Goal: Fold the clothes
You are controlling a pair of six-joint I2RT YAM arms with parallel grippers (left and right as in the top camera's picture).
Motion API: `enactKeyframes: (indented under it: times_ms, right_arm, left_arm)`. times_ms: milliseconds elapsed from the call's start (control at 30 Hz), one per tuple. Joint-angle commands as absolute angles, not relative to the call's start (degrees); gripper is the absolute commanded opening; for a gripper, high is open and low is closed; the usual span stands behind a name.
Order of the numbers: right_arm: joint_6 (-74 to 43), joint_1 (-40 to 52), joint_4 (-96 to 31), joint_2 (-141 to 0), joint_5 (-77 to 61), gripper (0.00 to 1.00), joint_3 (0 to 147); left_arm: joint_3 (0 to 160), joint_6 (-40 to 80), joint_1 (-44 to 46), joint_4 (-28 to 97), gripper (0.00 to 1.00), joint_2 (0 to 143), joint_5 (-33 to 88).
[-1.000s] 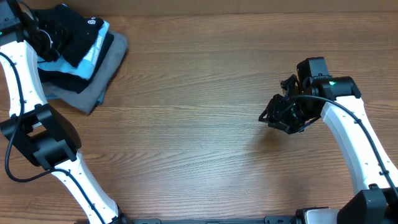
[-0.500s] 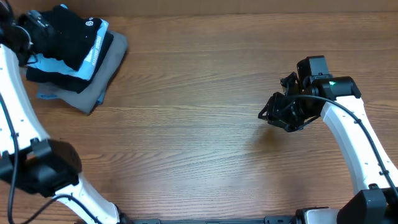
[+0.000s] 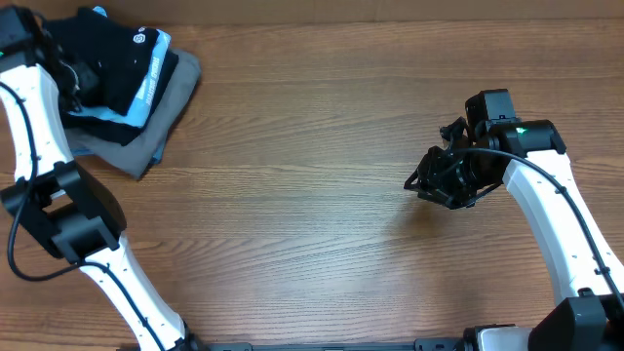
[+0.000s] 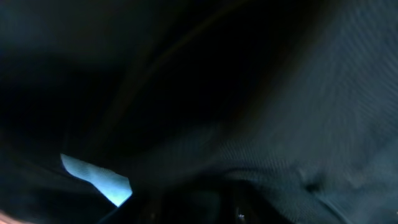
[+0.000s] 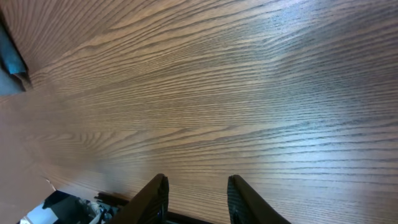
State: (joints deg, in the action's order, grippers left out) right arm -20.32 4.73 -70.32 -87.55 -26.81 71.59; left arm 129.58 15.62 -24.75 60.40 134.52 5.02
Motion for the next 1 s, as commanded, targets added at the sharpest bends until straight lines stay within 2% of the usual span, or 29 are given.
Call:
enactKeyframes:
  times_ms: [0,200,233,267,433,500,633,700,767,967]
  right_arm:
    - [-19.1,4.5,-69.9,-86.7,-26.5,0.34,72.5]
    - [-17.6,4.5,-68.2,-83.9,-24.0,0.39,73.7]
    - [-15.8,4.5,-67.9,-82.7,-24.0,0.40,75.5]
    - [-14.7,4.5,-67.9,-82.1,-24.1,0.42,76.5]
    - [-11.7,4.5,-68.2,-77.7,-24.1,0.49,83.0]
    - [-11.7,4.5,-68.7,-75.4,-24.1,0.53,85.4]
    - [-11.7,4.5,-69.5,-70.4,-25.0,0.64,88.0]
    - [-11.8,4.5,-69.5,-67.5,-25.8,0.76,88.0]
    - [-11.8,4.5,-69.8,-65.3,-25.8,1.00,88.0]
    - [-12.0,4.5,-71.3,-61.7,-25.7,1.00,88.0]
  left_arm:
    - [130.1,10.3,-23.6,61.9,0.48,132.9,3.4]
    - [130.7,4.9,-21.8,64.4,0.66,121.0,1.5]
    - [130.7,2.9,-20.8,66.2,0.73,115.6,2.1]
    - [130.7,1.3,-20.1,68.1,0.76,112.5,3.5]
    - [130.7,-1.3,-15.6,78.7,0.87,100.0,7.2]
    - [130.7,-1.4,-13.3,82.5,1.00,96.1,7.1]
    - [130.7,-1.4,-7.1,90.3,1.00,90.1,7.1]
    - [130.6,-1.3,-3.5,94.0,1.00,88.1,7.0]
    - [130.6,-1.3,-0.4,96.9,1.00,87.0,6.9]
    - [126.2,0.4,8.0,96.8,1.00,84.3,6.9]
